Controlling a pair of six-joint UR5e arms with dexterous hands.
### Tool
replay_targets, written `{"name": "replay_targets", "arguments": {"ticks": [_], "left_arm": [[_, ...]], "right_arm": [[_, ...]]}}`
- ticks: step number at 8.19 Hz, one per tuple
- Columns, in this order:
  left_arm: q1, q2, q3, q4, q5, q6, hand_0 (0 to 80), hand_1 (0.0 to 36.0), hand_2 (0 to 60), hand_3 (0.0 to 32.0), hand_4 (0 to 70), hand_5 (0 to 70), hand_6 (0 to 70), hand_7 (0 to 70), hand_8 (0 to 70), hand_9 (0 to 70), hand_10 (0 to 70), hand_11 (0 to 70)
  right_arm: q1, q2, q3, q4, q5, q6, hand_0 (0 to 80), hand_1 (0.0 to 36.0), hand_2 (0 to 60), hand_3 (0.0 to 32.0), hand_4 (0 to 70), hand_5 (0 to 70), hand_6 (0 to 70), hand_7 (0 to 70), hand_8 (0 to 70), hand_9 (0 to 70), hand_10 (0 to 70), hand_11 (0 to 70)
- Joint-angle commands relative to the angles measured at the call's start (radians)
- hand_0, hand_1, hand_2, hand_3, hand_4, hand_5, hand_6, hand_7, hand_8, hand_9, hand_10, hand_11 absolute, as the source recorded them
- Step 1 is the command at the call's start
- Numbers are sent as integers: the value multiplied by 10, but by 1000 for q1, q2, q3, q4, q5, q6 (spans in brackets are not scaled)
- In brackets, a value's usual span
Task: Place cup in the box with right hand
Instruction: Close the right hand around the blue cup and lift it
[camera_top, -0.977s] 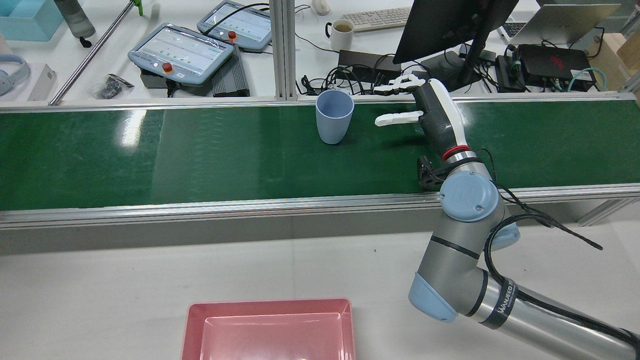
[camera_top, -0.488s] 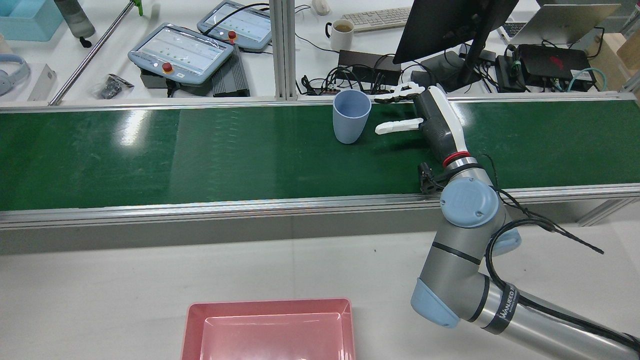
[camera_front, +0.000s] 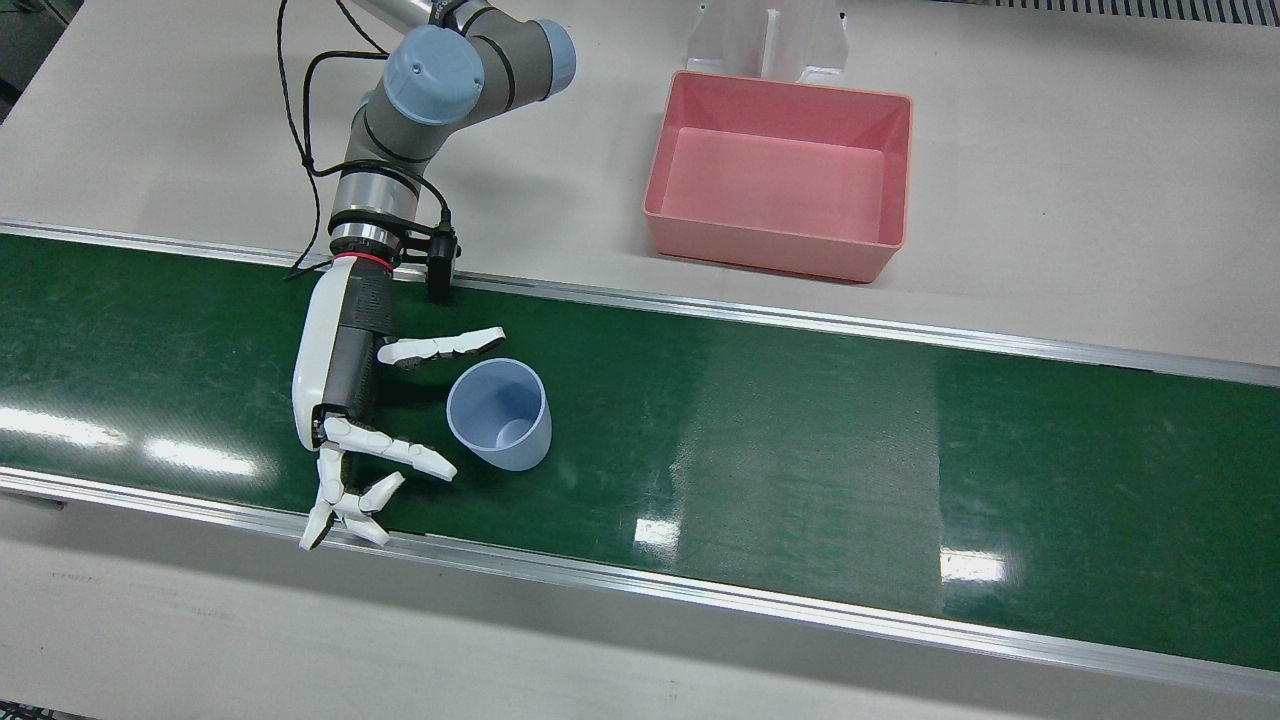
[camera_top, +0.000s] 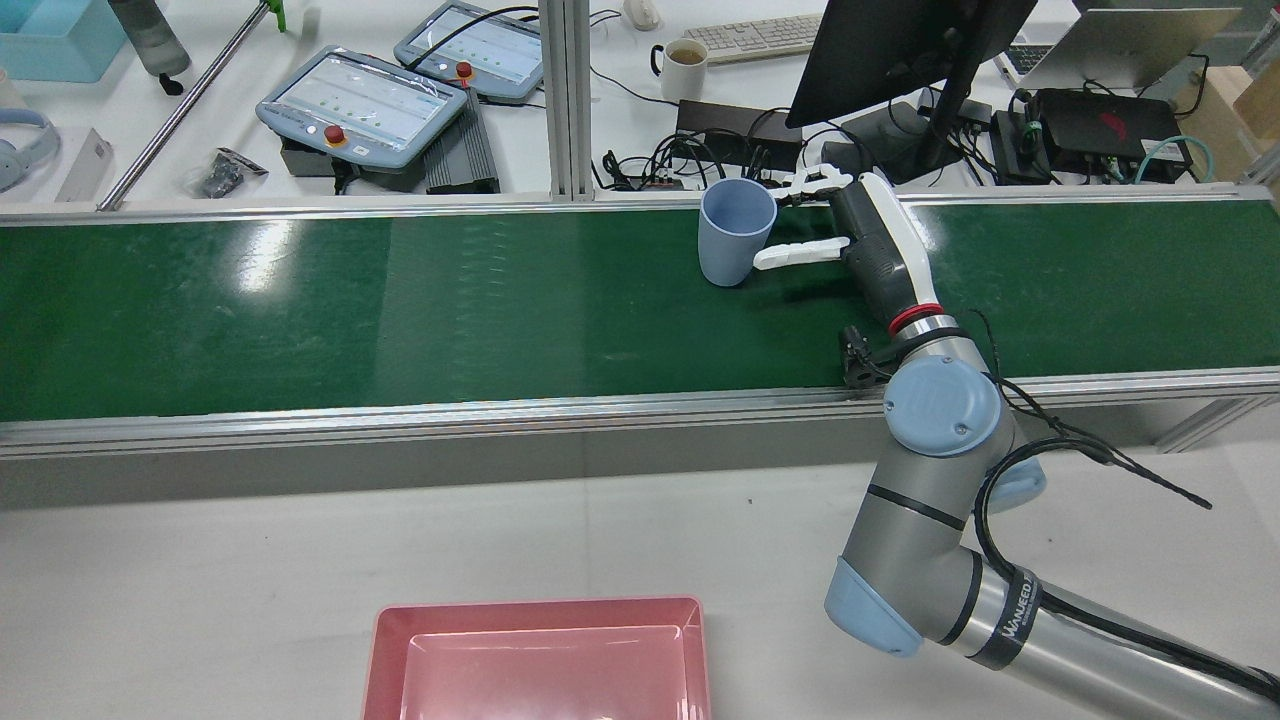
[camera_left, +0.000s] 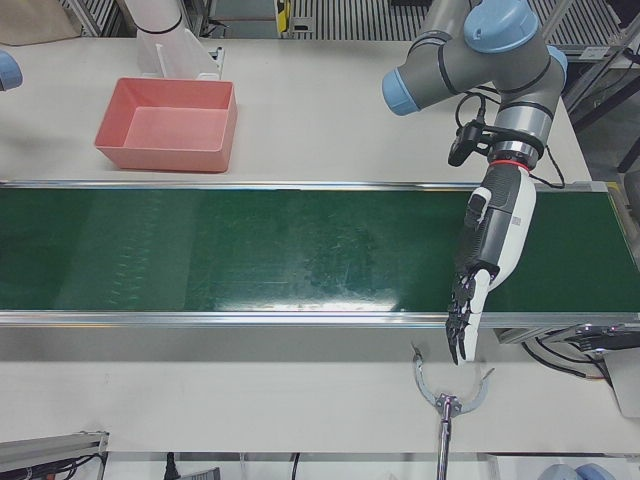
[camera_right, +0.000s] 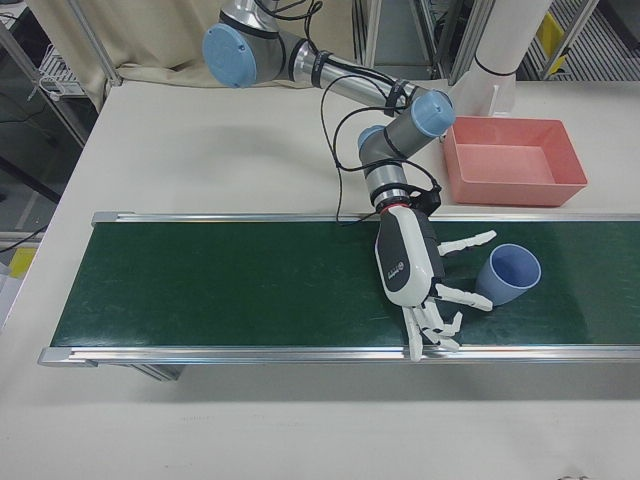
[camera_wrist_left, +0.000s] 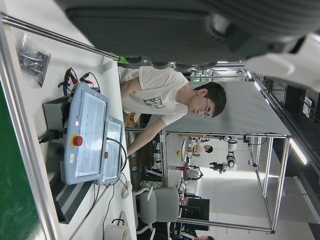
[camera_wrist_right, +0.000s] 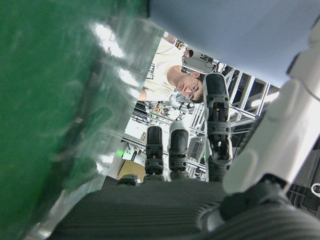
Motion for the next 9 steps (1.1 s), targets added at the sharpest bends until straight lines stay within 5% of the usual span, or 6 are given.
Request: {"name": "replay_targets", "arguments": {"ticks": [1, 5, 7, 8, 9], "left_arm": [[0, -1, 1, 0, 0, 0, 0, 0, 0, 0, 0, 0, 0, 0, 0, 0, 0, 0], [0, 0, -1, 0, 0, 0, 0, 0, 0, 0, 0, 0, 0, 0, 0, 0, 0, 0], [0, 0, -1, 0, 0, 0, 0, 0, 0, 0, 0, 0, 0, 0, 0, 0, 0, 0], [0, 0, -1, 0, 0, 0, 0, 0, 0, 0, 0, 0, 0, 0, 0, 0, 0, 0], [0, -1, -1, 0, 0, 0, 0, 0, 0, 0, 0, 0, 0, 0, 0, 0, 0, 0]], "right_arm": [[0, -2, -1, -2, 0, 0, 480, 0, 0, 0, 643, 2, 152, 700, 109, 299, 0, 0], [0, -2, -1, -10, 0, -2, 472, 16, 0, 0, 542, 5, 143, 700, 110, 297, 0, 0], [0, -2, 7, -31, 3, 0, 469, 39, 0, 0, 435, 10, 123, 694, 106, 277, 0, 0], [2, -2, 21, -42, 6, -3, 473, 65, 0, 0, 423, 15, 131, 700, 112, 287, 0, 0], [2, -2, 36, -77, 12, -3, 523, 156, 94, 0, 516, 39, 200, 700, 163, 381, 1, 4]]}}
